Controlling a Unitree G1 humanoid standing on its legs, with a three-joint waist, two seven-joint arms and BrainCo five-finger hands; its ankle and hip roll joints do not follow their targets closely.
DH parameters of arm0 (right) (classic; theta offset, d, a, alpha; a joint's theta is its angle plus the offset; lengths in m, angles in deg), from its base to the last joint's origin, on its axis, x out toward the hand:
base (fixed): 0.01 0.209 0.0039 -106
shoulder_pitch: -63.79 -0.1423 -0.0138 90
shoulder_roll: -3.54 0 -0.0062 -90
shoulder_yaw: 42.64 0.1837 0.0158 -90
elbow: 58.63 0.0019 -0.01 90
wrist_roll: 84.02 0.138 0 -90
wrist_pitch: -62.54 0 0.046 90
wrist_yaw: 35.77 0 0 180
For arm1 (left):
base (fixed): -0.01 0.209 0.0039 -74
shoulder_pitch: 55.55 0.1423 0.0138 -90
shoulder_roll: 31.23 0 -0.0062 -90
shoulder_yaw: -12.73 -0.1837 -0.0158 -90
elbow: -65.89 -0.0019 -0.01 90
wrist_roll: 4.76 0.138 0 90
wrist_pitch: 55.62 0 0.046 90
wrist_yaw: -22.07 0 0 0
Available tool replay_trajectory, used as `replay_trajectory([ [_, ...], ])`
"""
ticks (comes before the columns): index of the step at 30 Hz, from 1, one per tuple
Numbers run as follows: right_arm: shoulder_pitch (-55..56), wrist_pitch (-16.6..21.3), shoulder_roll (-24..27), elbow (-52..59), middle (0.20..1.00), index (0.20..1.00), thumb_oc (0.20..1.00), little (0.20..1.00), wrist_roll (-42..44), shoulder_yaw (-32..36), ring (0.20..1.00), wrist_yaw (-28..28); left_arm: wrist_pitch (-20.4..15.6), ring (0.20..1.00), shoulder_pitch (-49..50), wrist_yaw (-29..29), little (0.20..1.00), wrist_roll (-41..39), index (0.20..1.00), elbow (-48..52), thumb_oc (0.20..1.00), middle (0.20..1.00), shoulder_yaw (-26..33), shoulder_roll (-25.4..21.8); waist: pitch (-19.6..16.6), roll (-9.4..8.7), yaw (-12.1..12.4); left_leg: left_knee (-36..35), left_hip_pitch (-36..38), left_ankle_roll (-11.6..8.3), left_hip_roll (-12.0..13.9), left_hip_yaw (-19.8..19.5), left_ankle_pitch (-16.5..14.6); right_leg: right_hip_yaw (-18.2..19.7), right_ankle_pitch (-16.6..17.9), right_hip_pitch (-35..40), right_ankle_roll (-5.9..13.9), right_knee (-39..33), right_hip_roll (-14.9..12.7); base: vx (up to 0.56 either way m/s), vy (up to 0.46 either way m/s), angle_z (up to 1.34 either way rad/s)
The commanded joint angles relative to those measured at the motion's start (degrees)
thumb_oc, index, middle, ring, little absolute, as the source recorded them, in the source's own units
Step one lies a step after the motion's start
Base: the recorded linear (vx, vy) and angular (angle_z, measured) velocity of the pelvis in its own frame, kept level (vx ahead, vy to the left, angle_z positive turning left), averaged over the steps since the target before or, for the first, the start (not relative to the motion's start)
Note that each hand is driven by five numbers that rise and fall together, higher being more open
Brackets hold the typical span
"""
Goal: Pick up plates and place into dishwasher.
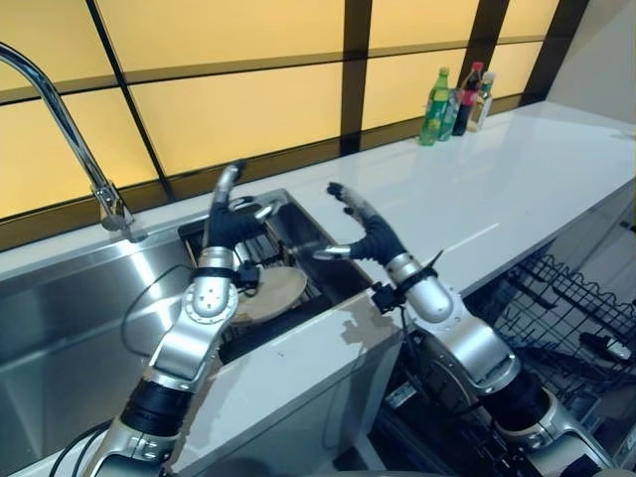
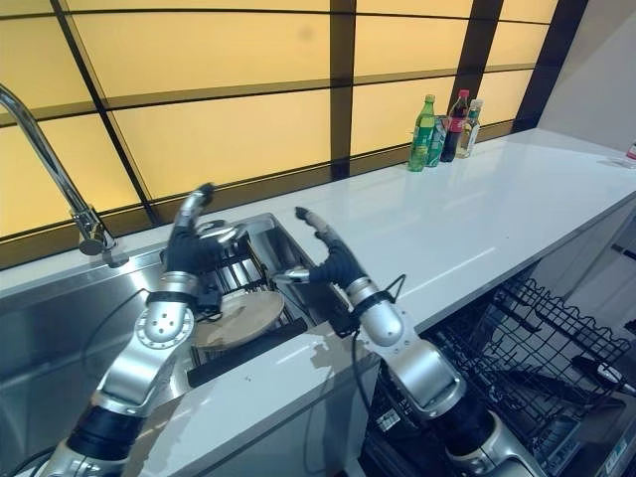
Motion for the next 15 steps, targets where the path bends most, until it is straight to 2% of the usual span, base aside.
replay_trajectory([
  [1, 2.82, 4.06, 1.27, 4.51, 1.000, 1.000, 1.000, 1.000, 0.83, 4.71, 1.000, -0.57, -1.85, 1.000, 0.46, -0.84, 1.000, 5.15, 1.000, -4.06, 1.000, 1.000, 3.63, -6.00, -1.72, -0.43, -0.87, -2.45, -3.77, 1.43, -2.20, 2.41, 6.40, -0.78, -6.27, 4.84, 1.58, 2.47, 0.16, 0.05, -0.001, 0.01],
  [4, 6.20, 4.07, 2.78, 3.91, 1.000, 1.000, 1.000, 1.000, 0.31, 7.14, 1.000, -0.04, -1.44, 1.000, 2.96, -2.06, 1.000, 5.75, 1.000, -6.61, 1.000, 1.000, 6.82, -8.50, -1.86, 0.01, -1.35, -2.45, -3.79, 1.41, -2.13, 2.78, 6.49, -0.39, -6.31, 4.61, 1.47, 2.58, 0.27, 0.05, 0.007, 0.01],
  [7, 9.07, 4.34, 3.94, 3.63, 1.000, 1.000, 1.000, 1.000, 0.16, 8.73, 1.000, -0.53, 0.21, 1.000, 5.36, -6.95, 1.000, 5.70, 1.000, -7.90, 1.000, 1.000, 9.05, -10.58, -1.77, 0.68, -1.85, -2.49, -3.72, 1.34, -2.05, 3.33, 6.44, -0.02, -6.40, 4.35, 1.38, 2.66, 0.33, 0.03, 0.031, 0.00],
  [10, 11.35, 5.03, 5.16, 3.04, 1.000, 1.000, 1.000, 1.000, -0.50, 9.64, 1.000, -1.22, 3.41, 1.000, 7.49, -16.62, 1.000, 3.91, 1.000, -9.18, 1.000, 1.000, 9.18, -12.49, -1.45, 1.60, -2.43, -2.45, -3.62, 1.26, -2.00, 3.89, 6.32, 0.48, -6.52, 4.01, 1.39, 2.88, 0.25, 0.02, 0.052, 0.00],
  [12, 12.16, 5.24, 6.21, 2.96, 1.000, 1.000, 1.000, 1.000, 0.15, 9.92, 1.000, -1.25, 5.41, 1.000, 8.42, -23.32, 1.000, 9.92, 1.000, -9.79, 1.000, 1.000, 7.57, -14.67, -1.11, 2.27, -2.64, -2.34, -3.64, 1.19, -2.08, 4.08, 6.36, 0.54, -6.54, 3.94, 1.45, 3.01, 0.15, 0.01, 0.054, 0.01],
  [14, 12.16, 5.01, 7.39, 3.13, 1.000, 1.000, 1.000, 1.000, 0.57, 9.73, 1.000, -1.14, 6.15, 1.000, 8.70, -28.40, 1.000, 14.57, 1.000, -9.91, 1.000, 1.000, 5.78, -17.50, -0.90, 2.68, -2.79, -2.28, -3.66, 1.15, -2.22, 4.04, 6.37, 0.55, -6.63, 3.81, 1.47, 3.21, 0.06, 0.01, 0.054, 0.00],
  [15, 12.01, 5.20, 8.66, 2.88, 1.000, 1.000, 1.000, 1.000, 0.92, 9.46, 1.000, -0.71, 5.43, 1.000, 8.70, -31.37, 1.000, 18.04, 1.000, -10.34, 1.000, 1.000, 3.89, -20.04, -0.69, 3.03, -2.93, -2.20, -3.67, 1.18, -2.34, 4.09, 6.37, 0.59, -6.57, 3.79, 1.52, 3.23, -0.08, 0.01, 0.064, 0.00],
])
